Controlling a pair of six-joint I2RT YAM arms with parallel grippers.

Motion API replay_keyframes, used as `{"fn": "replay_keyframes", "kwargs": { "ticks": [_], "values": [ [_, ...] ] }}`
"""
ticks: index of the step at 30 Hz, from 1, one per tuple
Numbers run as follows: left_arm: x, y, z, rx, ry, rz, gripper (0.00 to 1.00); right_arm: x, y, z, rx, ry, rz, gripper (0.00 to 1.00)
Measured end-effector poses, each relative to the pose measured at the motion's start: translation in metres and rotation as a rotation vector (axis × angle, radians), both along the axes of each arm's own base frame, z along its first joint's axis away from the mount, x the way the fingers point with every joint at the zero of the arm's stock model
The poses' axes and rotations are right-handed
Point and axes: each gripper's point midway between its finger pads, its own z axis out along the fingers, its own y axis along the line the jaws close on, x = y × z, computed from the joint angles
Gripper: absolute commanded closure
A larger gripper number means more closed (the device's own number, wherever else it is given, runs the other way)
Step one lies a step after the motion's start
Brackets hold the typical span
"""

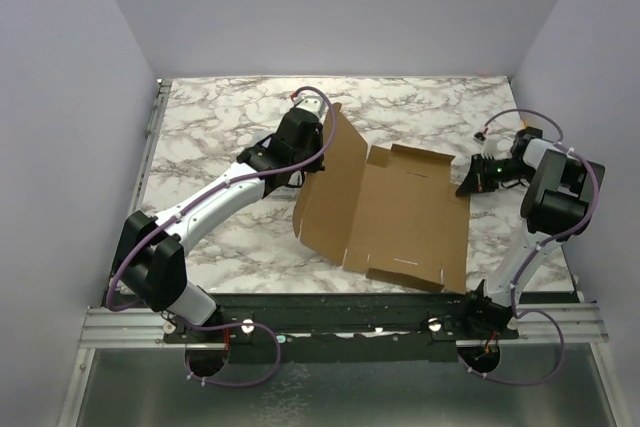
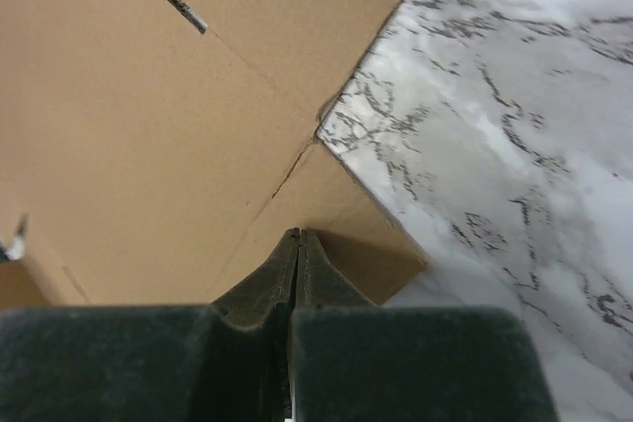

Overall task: Fold the paper box
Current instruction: Fold the paper box at the center of the board.

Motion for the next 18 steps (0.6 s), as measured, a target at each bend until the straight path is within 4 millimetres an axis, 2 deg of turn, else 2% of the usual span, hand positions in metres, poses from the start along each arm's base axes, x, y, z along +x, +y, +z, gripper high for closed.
{"fn": "replay_keyframes", "kwargs": {
  "ticks": [4, 8, 10, 13, 18],
  "values": [
    [-0.001, 0.0, 0.001, 0.002, 0.003, 0.0, 1.0, 0.0, 0.003, 0.0, -0.146, -0.058, 0.044, 0.98],
    [-0.001, 0.001, 0.001, 0.004, 0.004, 0.0, 1.0, 0.001, 0.005, 0.003, -0.158, -0.049, 0.041, 0.78],
    [-0.001, 0.001, 0.001, 0.004, 0.003, 0.001, 1.0, 0.003, 0.005, 0.008, -0.134, -0.037, 0.041, 0.73],
    [0.0, 0.001, 0.001, 0.005, 0.001, 0.005, 1.0, 0.018, 0.006, 0.023, -0.092, -0.055, 0.044, 0.72],
    [0.0, 0.002, 0.003, 0.004, -0.004, 0.007, 1.0, 0.051, 0.0, 0.061, -0.067, -0.163, 0.031, 0.73]
  ]
}}
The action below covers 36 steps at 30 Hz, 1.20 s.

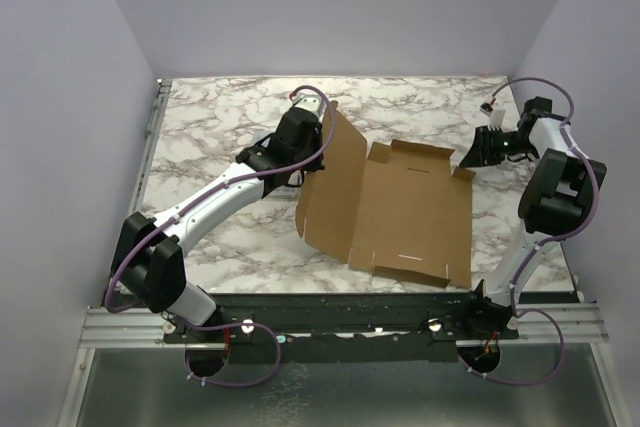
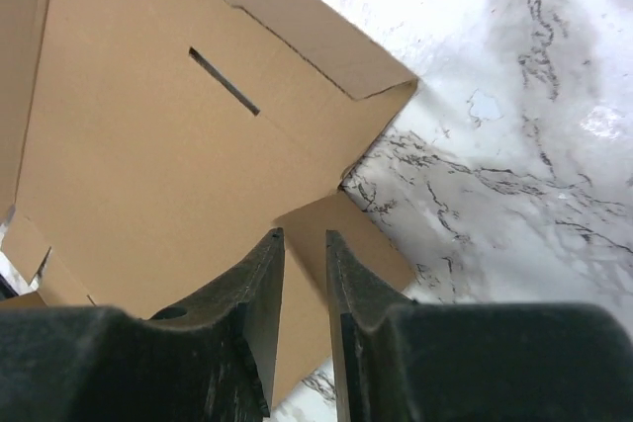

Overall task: Fold the paper box
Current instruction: Fold the paper box at the center of the board.

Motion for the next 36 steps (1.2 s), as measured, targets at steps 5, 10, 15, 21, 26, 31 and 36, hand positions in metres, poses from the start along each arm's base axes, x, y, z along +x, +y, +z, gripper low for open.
{"fn": "replay_keyframes", "kwargs": {
  "ticks": [5, 10, 15, 21, 26, 31, 36],
  "values": [
    [0.0, 0.0, 0.003, -0.004, -0.007, 0.0, 1.0, 0.003, -0.004, 0.005, 0.032, 0.002, -0.028, 0.73],
    [0.0, 0.0, 0.006, -0.007, -0.017, -0.003, 1.0, -0.002, -0.008, -0.004, 0.049, 0.046, -0.044, 0.76],
    [0.001, 0.001, 0.015, -0.008, -0.057, -0.02, 1.0, -0.018, 0.0, -0.014, 0.112, 0.121, -0.016, 0.77],
    [-0.002, 0.0, 0.039, -0.021, -0.167, -0.09, 1.0, -0.03, 0.003, -0.016, 0.11, 0.143, 0.03, 0.68],
    [-0.008, -0.003, 0.064, -0.021, -0.316, -0.19, 1.0, -0.027, 0.0, -0.007, 0.102, 0.129, 0.049, 0.63],
    [-0.016, 0.0, 0.084, 0.007, -0.449, -0.262, 1.0, 0.002, -0.019, 0.029, 0.075, -0.023, 0.068, 0.5],
    [-0.024, 0.002, 0.109, 0.016, -0.567, -0.315, 1.0, 0.012, -0.033, 0.052, 0.064, -0.133, 0.099, 0.44]
  ]
}}
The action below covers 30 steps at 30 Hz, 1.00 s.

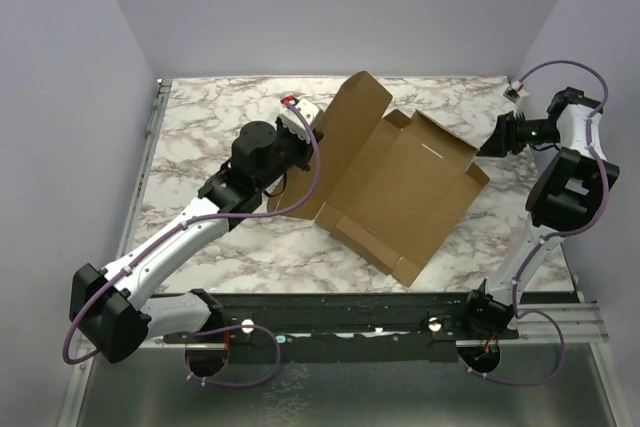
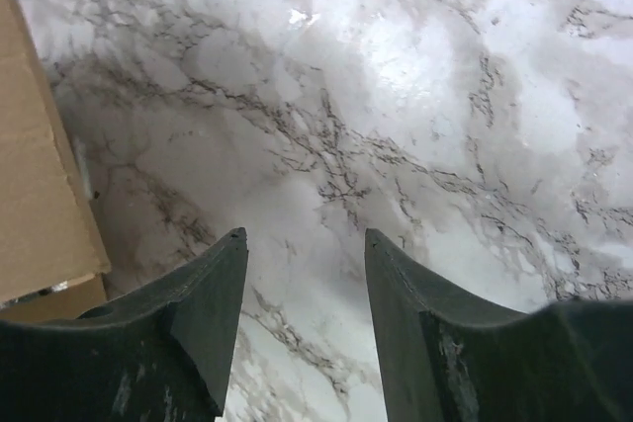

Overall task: Fold the paper box
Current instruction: Fold the paper box at the center of the board.

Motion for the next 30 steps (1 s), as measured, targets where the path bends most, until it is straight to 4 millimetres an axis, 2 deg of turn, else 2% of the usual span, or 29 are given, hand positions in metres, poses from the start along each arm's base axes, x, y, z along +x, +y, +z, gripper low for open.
{"fn": "replay_keyframes", "kwargs": {
  "ticks": [5, 7, 9, 14, 23, 26, 30],
  "values": [
    [-0.002, 0.0, 0.013, -0.009, -0.054, -0.017, 1.0, -0.01, 0.014, 0.017, 0.083, -0.031, 0.06, 0.36],
    [-0.002, 0.0, 0.013, -0.009, -0.055, -0.017, 1.0, -0.018, 0.024, 0.015, 0.132, -0.021, 0.071, 0.36],
    [-0.002, 0.0, 0.014, -0.011, -0.057, -0.016, 1.0, -0.034, 0.036, 0.009, 0.188, 0.032, 0.075, 0.35],
    [0.001, 0.003, 0.014, -0.011, -0.06, 0.008, 1.0, -0.058, 0.049, 0.007, 0.241, 0.1, 0.069, 0.34],
    [0.006, 0.012, 0.015, -0.008, -0.065, 0.066, 1.0, -0.056, 0.049, 0.048, 0.215, 0.043, 0.037, 0.28],
    [0.004, 0.015, 0.018, -0.016, -0.07, 0.075, 1.0, -0.057, 0.051, 0.053, 0.218, 0.046, 0.029, 0.28],
    [0.004, 0.017, 0.02, -0.025, -0.07, 0.082, 1.0, -0.063, 0.053, 0.047, 0.238, 0.082, 0.019, 0.27]
  ]
}}
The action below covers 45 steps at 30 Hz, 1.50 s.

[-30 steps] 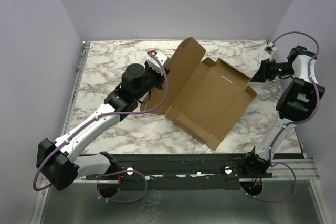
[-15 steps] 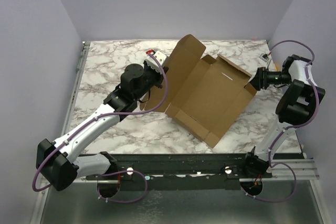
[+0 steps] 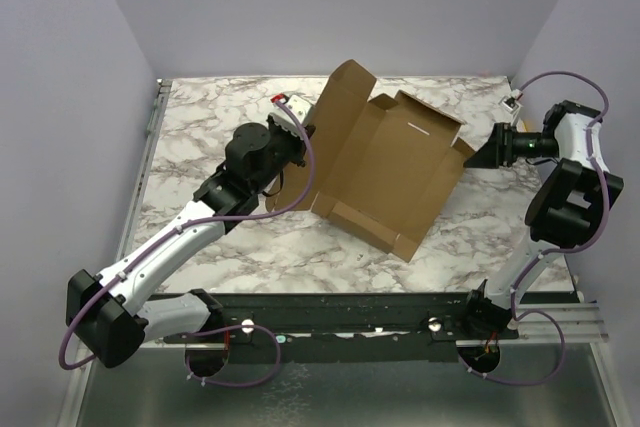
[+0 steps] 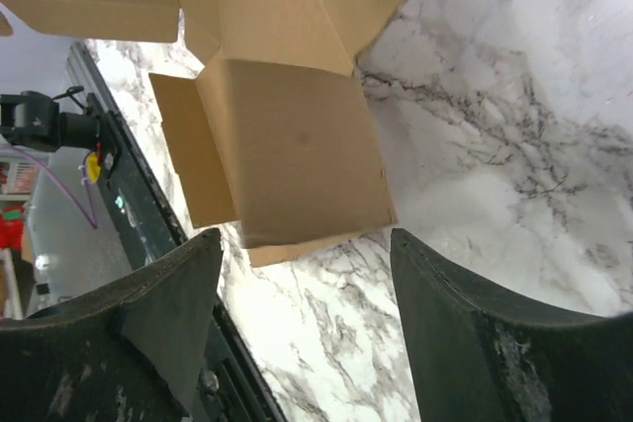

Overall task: Fold the paper box
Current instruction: Fold the paper box at the center of the board.

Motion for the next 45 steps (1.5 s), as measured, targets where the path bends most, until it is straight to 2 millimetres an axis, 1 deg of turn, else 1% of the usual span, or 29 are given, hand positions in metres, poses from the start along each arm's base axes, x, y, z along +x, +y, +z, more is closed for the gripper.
{"fn": "replay_keyframes", "kwargs": {
  "ticks": [5, 6, 7, 12, 15, 17, 19, 20, 22, 24, 26, 28, 32, 35, 37, 40, 45],
  "values": [
    [-0.001, 0.0, -0.004, -0.003, 0.008, 0.0, 1.0, -0.009, 0.004, -0.012, 0.025, 0.057, -0.008, 0.26],
    [-0.001, 0.0, -0.005, -0.003, 0.009, 0.001, 1.0, -0.009, 0.005, -0.013, 0.027, 0.061, -0.009, 0.22],
    [-0.001, 0.0, -0.006, -0.003, 0.01, 0.001, 1.0, -0.008, 0.005, -0.012, 0.03, 0.059, -0.009, 0.21],
    [-0.004, 0.003, -0.009, 0.004, 0.009, 0.0, 1.0, 0.006, 0.0, 0.006, 0.022, -0.008, -0.011, 0.19],
    [-0.007, 0.006, -0.009, 0.008, -0.001, 0.0, 1.0, 0.014, -0.007, 0.019, 0.002, -0.06, -0.022, 0.2],
    [-0.009, 0.008, -0.007, 0.006, -0.014, -0.001, 1.0, 0.018, -0.015, 0.026, 0.006, -0.082, -0.046, 0.23],
    [-0.011, 0.009, -0.005, 0.0, -0.025, -0.003, 1.0, 0.02, -0.022, 0.029, 0.022, -0.082, -0.081, 0.27],
    [-0.011, 0.009, -0.004, -0.002, -0.029, -0.005, 1.0, 0.022, -0.024, 0.029, 0.029, -0.081, -0.094, 0.28],
    [-0.012, 0.009, -0.002, -0.007, -0.034, -0.007, 1.0, 0.027, -0.029, 0.03, 0.048, -0.085, -0.127, 0.27],
    [-0.011, 0.009, 0.0, -0.013, -0.039, -0.006, 1.0, 0.027, -0.028, 0.028, 0.073, -0.09, -0.139, 0.25],
    [-0.011, 0.009, 0.001, -0.021, -0.038, -0.001, 1.0, 0.023, -0.023, 0.024, 0.093, -0.092, -0.137, 0.24],
    [-0.011, 0.01, 0.001, -0.035, -0.031, 0.009, 1.0, 0.013, -0.017, 0.014, 0.104, -0.081, -0.133, 0.24],
    [-0.01, 0.012, -0.006, -0.061, -0.005, 0.031, 1.0, -0.018, 0.008, -0.023, 0.13, -0.006, -0.116, 0.24],
    [-0.01, 0.013, -0.015, -0.08, 0.032, 0.048, 1.0, -0.029, 0.024, -0.047, 0.135, 0.038, -0.092, 0.25],
    [-0.01, 0.013, -0.019, -0.092, 0.047, 0.055, 1.0, -0.03, 0.037, -0.053, 0.126, 0.042, -0.059, 0.25],
    [-0.01, 0.013, -0.019, -0.115, 0.061, 0.062, 1.0, -0.028, 0.05, -0.057, 0.121, 0.04, -0.034, 0.27],
    [-0.007, 0.016, -0.016, -0.151, 0.066, 0.095, 1.0, -0.019, 0.052, -0.057, 0.168, 0.062, -0.061, 0.33]
  ]
}}
